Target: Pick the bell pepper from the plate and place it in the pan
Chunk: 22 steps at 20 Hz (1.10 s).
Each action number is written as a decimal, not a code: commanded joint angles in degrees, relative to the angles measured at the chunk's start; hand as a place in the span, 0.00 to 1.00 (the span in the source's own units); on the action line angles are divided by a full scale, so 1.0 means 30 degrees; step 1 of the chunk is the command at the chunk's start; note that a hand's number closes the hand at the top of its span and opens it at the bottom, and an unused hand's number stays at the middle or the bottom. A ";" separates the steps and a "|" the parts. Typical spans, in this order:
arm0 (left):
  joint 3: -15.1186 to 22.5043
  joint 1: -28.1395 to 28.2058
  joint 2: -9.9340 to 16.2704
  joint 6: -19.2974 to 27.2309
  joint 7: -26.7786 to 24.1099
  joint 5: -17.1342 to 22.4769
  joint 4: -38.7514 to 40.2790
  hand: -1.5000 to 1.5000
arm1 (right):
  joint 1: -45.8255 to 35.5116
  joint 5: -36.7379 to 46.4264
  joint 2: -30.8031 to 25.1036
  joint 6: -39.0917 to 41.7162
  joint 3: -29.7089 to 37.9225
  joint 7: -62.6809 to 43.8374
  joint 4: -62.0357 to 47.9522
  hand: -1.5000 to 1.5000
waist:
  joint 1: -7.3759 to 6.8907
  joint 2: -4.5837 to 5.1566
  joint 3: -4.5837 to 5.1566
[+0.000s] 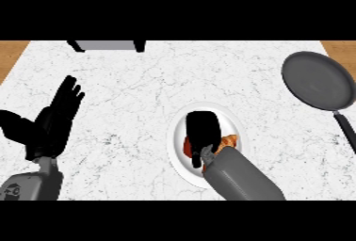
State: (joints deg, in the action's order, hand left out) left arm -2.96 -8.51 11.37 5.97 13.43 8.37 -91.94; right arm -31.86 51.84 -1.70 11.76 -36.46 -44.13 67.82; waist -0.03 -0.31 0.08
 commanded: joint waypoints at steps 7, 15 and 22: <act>-0.0957 -0.0673 0.0632 -0.0500 0.0003 0.0312 0.0714 0.50 | 0.1376 0.0126 -0.6967 -0.1727 0.3437 0.5483 0.4777 1.00 | 0.0321 0.0055 -0.0031; -0.0413 -0.0108 0.0087 -0.0322 -0.0336 -0.0244 0.0458 0.50 | -0.1160 0.1248 -0.8354 -0.0161 0.5825 0.3909 0.9047 1.00 | 0.0066 0.0045 -0.0015; -0.1103 -0.0057 0.0703 -0.1118 0.0509 0.0432 -0.0414 0.50 | -0.1170 0.0513 -0.8285 -0.0648 0.9252 0.5446 0.7495 1.00 | -0.0115 0.0117 -0.0029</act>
State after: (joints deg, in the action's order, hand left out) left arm -4.34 -9.05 11.51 4.78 14.26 8.00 -92.14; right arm -34.67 54.47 -25.58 12.04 -14.33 -31.54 94.44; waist 0.03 -0.12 0.03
